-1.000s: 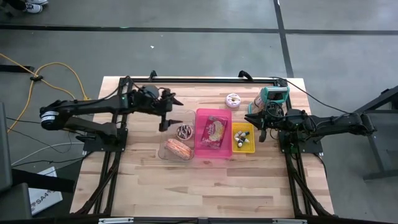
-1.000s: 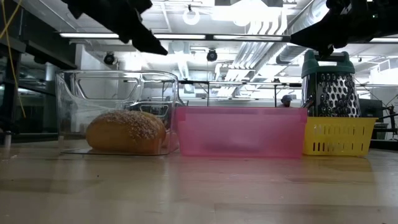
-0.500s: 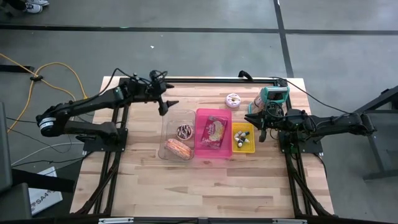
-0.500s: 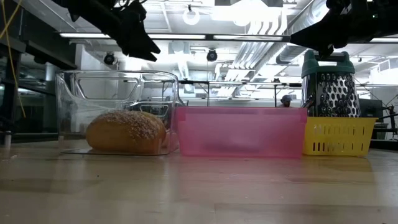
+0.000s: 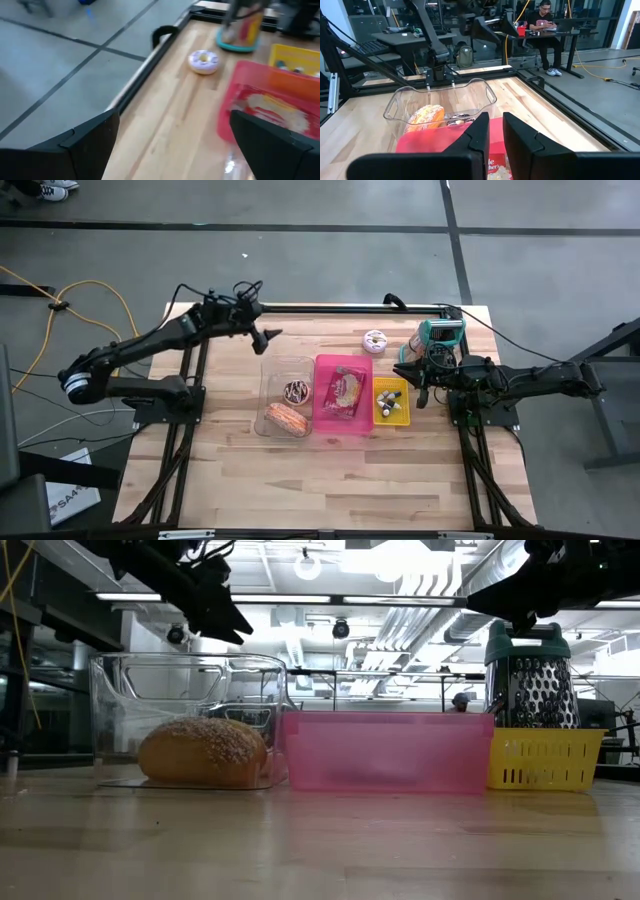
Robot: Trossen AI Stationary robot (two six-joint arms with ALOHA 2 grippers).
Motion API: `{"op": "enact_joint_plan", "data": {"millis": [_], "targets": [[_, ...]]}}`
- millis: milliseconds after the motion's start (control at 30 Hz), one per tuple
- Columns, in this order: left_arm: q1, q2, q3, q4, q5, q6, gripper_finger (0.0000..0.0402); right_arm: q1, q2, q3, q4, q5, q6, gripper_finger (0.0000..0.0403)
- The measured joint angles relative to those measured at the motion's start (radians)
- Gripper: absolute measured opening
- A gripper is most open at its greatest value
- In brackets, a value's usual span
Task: Pick & Place Food Item
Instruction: Put the white donut into the transparent bin
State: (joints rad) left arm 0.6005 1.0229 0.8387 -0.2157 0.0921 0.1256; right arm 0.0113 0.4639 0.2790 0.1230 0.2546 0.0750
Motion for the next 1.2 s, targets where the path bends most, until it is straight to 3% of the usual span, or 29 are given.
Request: {"op": "enact_joint_plan", "data": {"millis": [233,1200], "targets": [[0.044,0.000,0.000,0.000,-0.002,-0.007,0.0372,0.000,0.000,0.000,0.000,0.000,0.000,0.0044],[0.045,0.000,0.000,0.000,-0.002,-0.006,0.0372,0.000,0.000,0.000,0.000,0.000,0.000,0.0044]]}}
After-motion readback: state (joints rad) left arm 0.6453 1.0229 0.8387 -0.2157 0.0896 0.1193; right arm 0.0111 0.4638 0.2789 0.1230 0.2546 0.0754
